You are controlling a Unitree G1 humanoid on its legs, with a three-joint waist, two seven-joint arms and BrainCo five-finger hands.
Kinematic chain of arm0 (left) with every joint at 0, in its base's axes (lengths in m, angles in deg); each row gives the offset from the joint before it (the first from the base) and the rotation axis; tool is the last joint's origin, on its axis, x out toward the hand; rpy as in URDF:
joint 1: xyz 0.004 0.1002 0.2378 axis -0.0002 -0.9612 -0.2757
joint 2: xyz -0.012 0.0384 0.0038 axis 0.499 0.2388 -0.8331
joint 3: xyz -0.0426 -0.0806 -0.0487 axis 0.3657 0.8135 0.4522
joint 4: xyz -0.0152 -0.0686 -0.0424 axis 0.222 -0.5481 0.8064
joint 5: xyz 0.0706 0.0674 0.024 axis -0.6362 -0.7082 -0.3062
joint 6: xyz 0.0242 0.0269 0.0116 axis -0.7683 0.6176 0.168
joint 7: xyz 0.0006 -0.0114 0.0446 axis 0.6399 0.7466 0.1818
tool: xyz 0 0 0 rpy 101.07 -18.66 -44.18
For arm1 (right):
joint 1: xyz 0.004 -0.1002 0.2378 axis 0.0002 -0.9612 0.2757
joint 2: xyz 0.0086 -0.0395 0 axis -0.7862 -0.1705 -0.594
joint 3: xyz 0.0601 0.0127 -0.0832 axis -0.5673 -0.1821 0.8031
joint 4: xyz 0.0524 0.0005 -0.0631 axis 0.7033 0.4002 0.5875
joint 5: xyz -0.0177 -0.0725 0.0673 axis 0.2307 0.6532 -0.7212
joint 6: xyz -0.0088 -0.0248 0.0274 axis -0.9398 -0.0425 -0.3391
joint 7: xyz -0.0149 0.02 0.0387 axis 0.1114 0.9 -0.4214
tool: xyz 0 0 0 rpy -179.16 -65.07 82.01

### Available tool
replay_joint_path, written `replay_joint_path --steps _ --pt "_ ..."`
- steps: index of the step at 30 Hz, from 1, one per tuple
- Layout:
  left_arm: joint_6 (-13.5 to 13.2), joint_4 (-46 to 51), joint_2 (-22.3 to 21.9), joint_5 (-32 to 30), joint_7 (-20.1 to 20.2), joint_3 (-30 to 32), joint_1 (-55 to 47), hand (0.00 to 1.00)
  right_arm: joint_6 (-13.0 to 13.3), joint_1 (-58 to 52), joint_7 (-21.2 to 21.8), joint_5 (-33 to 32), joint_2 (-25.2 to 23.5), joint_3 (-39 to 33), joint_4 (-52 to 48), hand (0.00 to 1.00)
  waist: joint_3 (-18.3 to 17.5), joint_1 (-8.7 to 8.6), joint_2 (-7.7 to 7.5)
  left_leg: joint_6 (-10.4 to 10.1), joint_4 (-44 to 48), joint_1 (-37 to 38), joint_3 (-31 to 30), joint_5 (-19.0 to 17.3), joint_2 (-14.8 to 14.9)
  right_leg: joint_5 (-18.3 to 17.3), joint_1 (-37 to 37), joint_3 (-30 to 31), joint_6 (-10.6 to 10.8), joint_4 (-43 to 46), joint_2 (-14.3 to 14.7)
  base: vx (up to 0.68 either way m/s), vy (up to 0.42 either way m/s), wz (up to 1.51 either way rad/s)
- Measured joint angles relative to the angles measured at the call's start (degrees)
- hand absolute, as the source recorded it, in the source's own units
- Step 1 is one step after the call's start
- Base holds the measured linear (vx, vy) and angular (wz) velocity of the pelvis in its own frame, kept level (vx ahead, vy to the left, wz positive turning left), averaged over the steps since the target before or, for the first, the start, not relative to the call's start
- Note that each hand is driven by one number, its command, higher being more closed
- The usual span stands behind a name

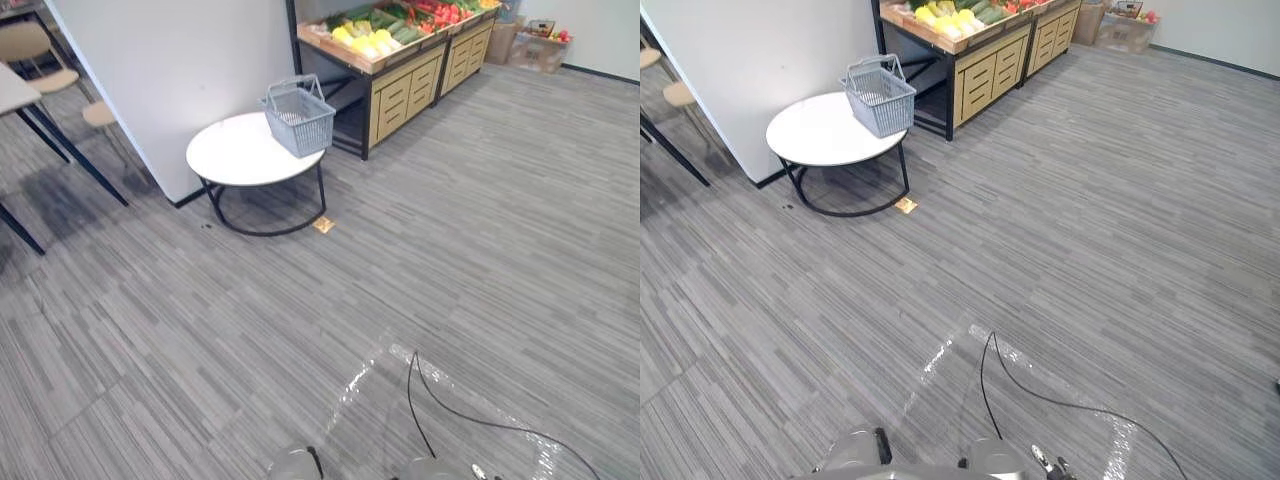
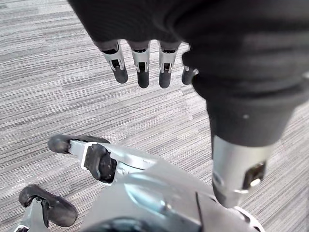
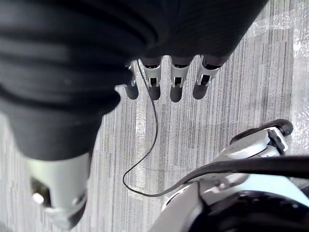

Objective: Pick vegetable in the basket

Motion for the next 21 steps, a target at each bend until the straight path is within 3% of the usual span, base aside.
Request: replay_joint_path --steps 1,3,4,6,8,9,10,11,12,13,14,15,16,17,19,21 --pt "0.4 0.4 -0.4 0.0 0.6 0.1 -1.0 0.0 0.9 0.7 0.1 0.6 0.1 0.0 -0.2 0.0 0.2 0.19 0.16 0.0 -5.8 -0.8 0.3 -0.4 -1.9 -0.2 1.1 1.3 -0.4 -1.2 -0.7 0.22 0.121 -0.48" --pt "0.5 1.0 -0.8 -0.1 0.9 0.0 -2.4 0.0 2.0 1.0 0.6 2.1 0.2 0.0 -0.6 0.0 0.3 0.53 0.23 -0.2 -16.6 -2.9 0.5 2.4 -3.5 -0.8 3.0 2.6 0.1 -3.4 -1.8 0.24 0.139 -0.44" --pt "0.6 1.0 -1.7 -0.2 0.9 0.4 -3.4 0.0 2.9 0.8 1.6 2.2 0.3 0.0 -1.0 0.0 0.4 1.09 0.44 -0.4 -25.1 -4.2 0.1 6.8 -3.6 -1.4 4.6 3.7 1.1 -4.9 -2.4 0.22 0.133 -0.32" --pt "0.4 1.0 -3.1 -2.0 1.0 1.0 -5.1 0.0 3.7 0.3 2.6 2.2 0.6 0.0 -1.7 0.0 0.4 1.23 1.17 -1.5 -34.0 -6.2 -0.9 11.8 -2.3 -2.8 7.1 5.2 3.1 -6.6 -2.4 0.32 0.234 -0.44" --pt "0.6 0.0 -4.9 -2.4 1.4 1.1 -6.9 0.0 4.9 0.4 3.8 2.9 0.7 0.1 -1.6 0.0 0.4 1.31 1.42 -2.2 -34.6 -8.1 -1.5 16.5 -0.5 -5.0 10.1 7.1 4.4 -7.6 -2.8 0.42 0.356 -0.49" --pt "0.7 -1.5 -4.2 -2.4 2.0 1.7 -7.3 0.0 5.1 0.5 4.0 4.5 -0.1 0.0 -1.5 0.0 -0.4 1.78 0.76 -0.8 -31.1 -8.0 -0.7 19.7 -1.7 -5.9 12.1 8.3 3.8 -9.5 -5.2 0.63 0.431 -0.53" --pt "0.6 -2.1 -3.9 -4.0 2.2 1.5 -7.3 0.0 5.8 1.3 4.1 5.3 -0.6 0.1 -0.6 0.0 -1.7 2.32 -0.74 0.7 -29.1 -8.3 0.2 19.5 -3.3 -3.8 12.1 10.9 3.8 -8.8 -6.7 0.64 0.421 -0.4" --pt "0.4 -3.2 -2.9 -4.8 2.4 0.9 -6.9 0.0 6.2 1.9 4.1 6.3 -0.9 0.0 -0.4 0.0 -2.1 1.97 -1.07 1.9 -28.5 -8.5 0.4 18.5 -4.2 -2.3 11.3 12.0 3.6 -7.1 -7.2 0.53 0.331 -0.06" --pt "0.5 -4.7 -1.6 -6.4 3.3 -1.2 -6.5 0.0 7.0 2.2 4.0 7.5 -0.9 0.0 -0.4 0.0 -2.4 1.11 -1.25 2.9 -28.2 -8.1 0.8 16.9 -6.1 1.3 8.4 13.6 4.9 -1.1 -8.3 0.55 0.378 0.26" --pt "0.6 -5.5 -0.8 -6.6 3.1 -1.5 -5.4 0.0 7.1 2.2 3.9 8.7 -1.0 -0.3 -0.3 0.0 -2.4 1.04 -1.71 3.8 -28.0 -6.4 1.5 14.6 -8.1 5.7 5.7 14.8 7.4 6.8 -9.4 0.56 0.377 0.26" --pt "0.6 -5.9 -0.4 -6.6 3.1 -1.5 -5.0 0.0 7.1 2.2 3.7 8.8 -1.0 -0.6 0.1 0.0 -2.4 1.15 -2.02 4.3 -28.0 -5.2 1.5 13.3 -9.3 8.6 4.4 15.4 8.5 11.1 -9.9 0.66 0.426 0.28" --pt "0.6 -5.8 0.8 -6.6 3.1 -1.6 -4.4 0.0 7.1 1.9 3.6 8.8 -1.2 -0.8 0.8 0.0 -2.2 1.11 -2.79 5.2 -28.5 -1.7 1.7 11.1 -11.3 17.6 1.9 16.4 12.3 19.5 -10.5 0.48 0.288 0.25" --pt "0.4 -5.4 1.5 -6.2 3.3 -2.2 -3.6 0.0 7.2 1.9 3.6 9.0 -1.3 -0.5 0.7 0.0 -2.1 1.12 -2.75 5.5 -30.2 2.1 1.8 9.4 -12.8 22.0 -1.5 16.0 14.3 28.8 -11.4 0.46 0.257 0.19" --pt "0.4 -5.0 2.5 -6.0 3.4 -2.7 -3.2 0.0 7.4 1.9 3.6 9.0 -1.2 -0.4 0.6 0.0 -2.2 1.03 -2.91 5.6 -31.4 4.0 1.8 8.9 -13.3 21.5 -3.7 14.9 13.5 32.8 -12.0 0.34 0.173 -0.01" --pt "-0.9 -3.3 3.6 -5.6 3.6 -3.9 -1.3 0.0 8.3 1.6 3.0 10.7 -0.6 0.8 0.6 0.0 -2.9 0.83 -2.93 5.3 -36.3 10.0 1.6 8.5 -14.5 17.4 -9.7 8.8 8.8 38.0 -12.2 0.39 0.192 -0.05" --pt "-3.0 -2.2 4.5 -3.4 3.6 -4.9 0.9 0.0 8.5 1.4 1.7 10.7 -0.5 1.3 0.6 0.0 -3.1 0.73 -2.53 5.2 -39.9 14.4 1.2 7.8 -14.6 11.7 -13.8 2.5 7.1 32.2 -11.2 0.44 0.169 -0.06"
